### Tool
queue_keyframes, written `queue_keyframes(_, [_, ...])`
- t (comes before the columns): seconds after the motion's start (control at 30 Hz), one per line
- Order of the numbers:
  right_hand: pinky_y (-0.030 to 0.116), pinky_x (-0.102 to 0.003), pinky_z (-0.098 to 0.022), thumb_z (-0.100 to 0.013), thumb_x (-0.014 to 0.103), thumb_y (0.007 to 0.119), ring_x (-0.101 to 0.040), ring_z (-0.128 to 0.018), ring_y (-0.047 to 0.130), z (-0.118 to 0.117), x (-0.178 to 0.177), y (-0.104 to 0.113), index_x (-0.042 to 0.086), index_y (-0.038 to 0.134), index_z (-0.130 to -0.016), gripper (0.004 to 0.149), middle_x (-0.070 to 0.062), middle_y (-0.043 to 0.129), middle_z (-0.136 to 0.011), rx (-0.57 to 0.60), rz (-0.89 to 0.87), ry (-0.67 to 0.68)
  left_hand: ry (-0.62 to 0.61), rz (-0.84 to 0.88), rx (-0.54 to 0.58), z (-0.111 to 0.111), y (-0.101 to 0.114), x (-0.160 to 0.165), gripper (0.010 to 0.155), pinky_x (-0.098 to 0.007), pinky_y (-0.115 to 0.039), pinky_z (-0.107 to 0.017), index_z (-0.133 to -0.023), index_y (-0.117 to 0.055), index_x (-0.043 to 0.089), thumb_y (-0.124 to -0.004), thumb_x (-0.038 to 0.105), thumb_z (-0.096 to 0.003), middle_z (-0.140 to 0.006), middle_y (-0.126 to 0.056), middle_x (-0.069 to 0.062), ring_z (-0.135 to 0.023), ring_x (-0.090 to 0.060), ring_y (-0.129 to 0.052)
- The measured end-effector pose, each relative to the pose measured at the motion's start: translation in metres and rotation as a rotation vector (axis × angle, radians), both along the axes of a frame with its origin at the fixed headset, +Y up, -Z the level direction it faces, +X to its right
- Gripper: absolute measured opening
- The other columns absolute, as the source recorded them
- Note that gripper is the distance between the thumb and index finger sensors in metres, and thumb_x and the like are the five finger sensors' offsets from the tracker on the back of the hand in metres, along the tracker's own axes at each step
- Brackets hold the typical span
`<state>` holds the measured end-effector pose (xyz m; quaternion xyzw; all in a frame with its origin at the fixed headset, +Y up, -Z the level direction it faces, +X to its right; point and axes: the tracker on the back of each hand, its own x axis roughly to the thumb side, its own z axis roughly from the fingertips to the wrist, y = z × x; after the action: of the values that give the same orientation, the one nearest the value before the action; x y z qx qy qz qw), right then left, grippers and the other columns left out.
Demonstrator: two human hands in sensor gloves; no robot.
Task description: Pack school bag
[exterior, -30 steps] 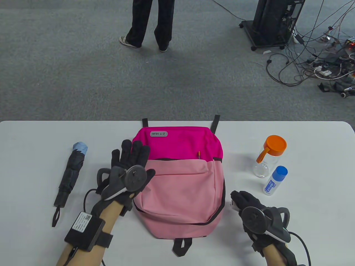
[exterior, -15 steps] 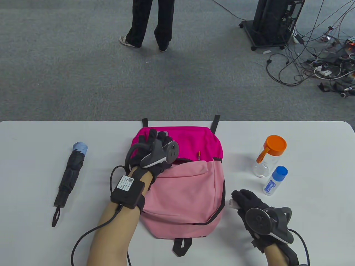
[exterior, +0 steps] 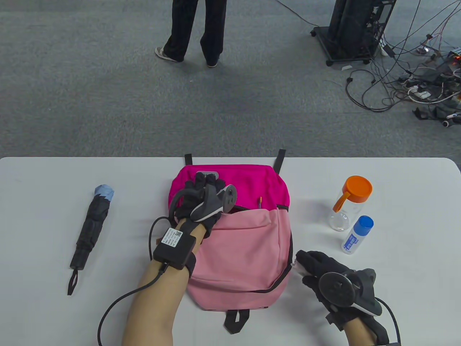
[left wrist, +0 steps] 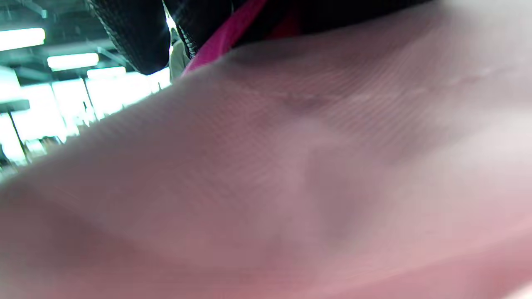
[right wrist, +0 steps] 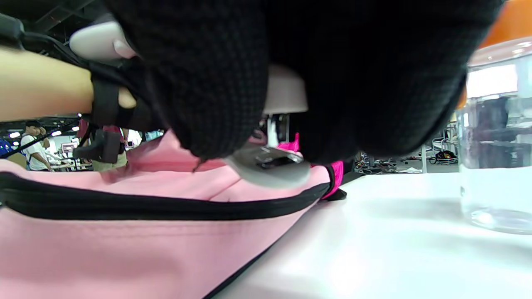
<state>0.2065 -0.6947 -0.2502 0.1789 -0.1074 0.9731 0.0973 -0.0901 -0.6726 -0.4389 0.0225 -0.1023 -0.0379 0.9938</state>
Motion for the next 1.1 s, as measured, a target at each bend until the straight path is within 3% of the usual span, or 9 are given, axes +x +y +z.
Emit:
queue_keyframes(0.07, [0.098, -0.052, -0.042, -0.037, 0.029, 0.1, -0.037, -0.059, 0.109, -0.004, -0.007, 0.002, 0.016, 0.084, -0.094, 0.061, -0.015, 0.094, -0.09, -0.009, -0.001, 0.014, -0.024, 0.13, -0.017, 0.001, 0.007, -0.01, 0.056, -0.063, -0.071, -0.074, -0.109, -0.067, 0.025, -0.073, 0.032, -0.0536, -0.117, -0.069, -0.012, -0.107, -0.048, -0.065])
queue_keyframes(0.17, [0.099, -0.048, -0.037, -0.038, 0.027, 0.1, -0.028, -0.047, 0.108, -0.011, -0.019, 0.012, 0.016, 0.085, -0.094, 0.059, -0.016, 0.094, -0.09, 0.013, -0.014, 0.042, -0.04, 0.177, -0.043, 0.003, 0.014, -0.017, 0.056, -0.062, -0.074, -0.073, -0.109, -0.067, 0.025, -0.074, 0.032, -0.0538, -0.117, -0.07, -0.012, -0.106, -0.049, -0.067])
queue_keyframes(0.33, [0.103, -0.046, -0.042, -0.039, 0.025, 0.098, -0.026, -0.056, 0.111, -0.042, -0.063, 0.045, 0.017, 0.081, -0.097, 0.061, -0.019, 0.091, -0.093, 0.074, 0.015, 0.062, -0.075, 0.209, -0.096, 0.007, 0.015, -0.019, 0.056, -0.062, -0.076, -0.071, -0.109, -0.068, 0.023, -0.073, 0.034, -0.054, -0.115, -0.073, -0.013, -0.104, -0.05, -0.07])
queue_keyframes(0.4, [0.103, -0.047, -0.045, -0.042, 0.022, 0.093, -0.028, -0.061, 0.111, -0.058, -0.08, 0.048, 0.015, 0.078, -0.099, 0.06, -0.022, 0.088, -0.095, 0.048, -0.02, 0.08, -0.081, 0.211, -0.094, 0.01, 0.014, -0.018, 0.057, -0.062, -0.075, -0.071, -0.109, -0.069, 0.023, -0.073, 0.034, -0.0539, -0.115, -0.073, -0.014, -0.104, -0.05, -0.07])
queue_keyframes(0.5, [0.101, -0.05, -0.048, -0.043, 0.018, 0.09, -0.031, -0.065, 0.109, -0.079, -0.106, 0.043, 0.012, 0.076, -0.101, 0.06, -0.025, 0.085, -0.097, 0.04, -0.101, 0.101, -0.086, 0.209, -0.099, 0.013, 0.014, -0.015, 0.057, -0.062, -0.075, -0.071, -0.109, -0.068, 0.022, -0.073, 0.035, -0.0538, -0.115, -0.073, -0.013, -0.105, -0.05, -0.069])
queue_keyframes(0.6, [0.102, -0.05, -0.048, -0.042, 0.018, 0.092, -0.032, -0.067, 0.11, -0.094, -0.133, 0.036, 0.013, 0.077, -0.099, 0.059, -0.023, 0.086, -0.096, 0.098, 0.001, 0.089, -0.083, 0.226, -0.115, 0.013, 0.012, -0.014, 0.057, -0.062, -0.075, -0.071, -0.109, -0.069, 0.022, -0.074, 0.035, -0.0537, -0.115, -0.073, -0.013, -0.105, -0.049, -0.069])
queue_keyframes(0.8, [0.106, -0.043, -0.044, -0.038, 0.024, 0.097, -0.026, -0.061, 0.113, -0.114, -0.156, 0.019, 0.008, 0.076, -0.095, 0.062, -0.023, 0.087, -0.093, 0.055, 0.061, 0.065, -0.083, 0.218, -0.117, 0.011, 0.012, -0.01, 0.057, -0.062, -0.076, -0.071, -0.108, -0.07, 0.021, -0.074, 0.034, -0.0535, -0.113, -0.075, -0.015, -0.103, -0.05, -0.07])
queue_keyframes(0.97, [0.107, -0.041, -0.04, -0.037, 0.023, 0.099, -0.028, -0.057, 0.114, -0.12, -0.159, 0.009, 0.017, 0.087, -0.079, 0.045, -0.022, 0.086, -0.088, 0.071, 0.045, 0.049, -0.088, 0.204, -0.108, 0.012, 0.007, -0.01, 0.057, -0.061, -0.076, -0.071, -0.108, -0.07, 0.021, -0.074, 0.035, -0.0535, -0.113, -0.075, -0.014, -0.103, -0.049, -0.071])
queue_keyframes(1.1, [0.107, -0.042, -0.035, -0.036, 0.022, 0.102, -0.024, -0.051, 0.115, -0.121, -0.156, 0.002, 0.016, 0.095, -0.07, 0.036, -0.016, 0.093, -0.077, -0.023, -0.012, 0.054, -0.079, 0.241, -0.125, 0.009, -0.001, -0.017, 0.057, -0.06, -0.076, -0.071, -0.108, -0.07, 0.021, -0.074, 0.035, -0.0534, -0.113, -0.075, -0.014, -0.103, -0.048, -0.071])
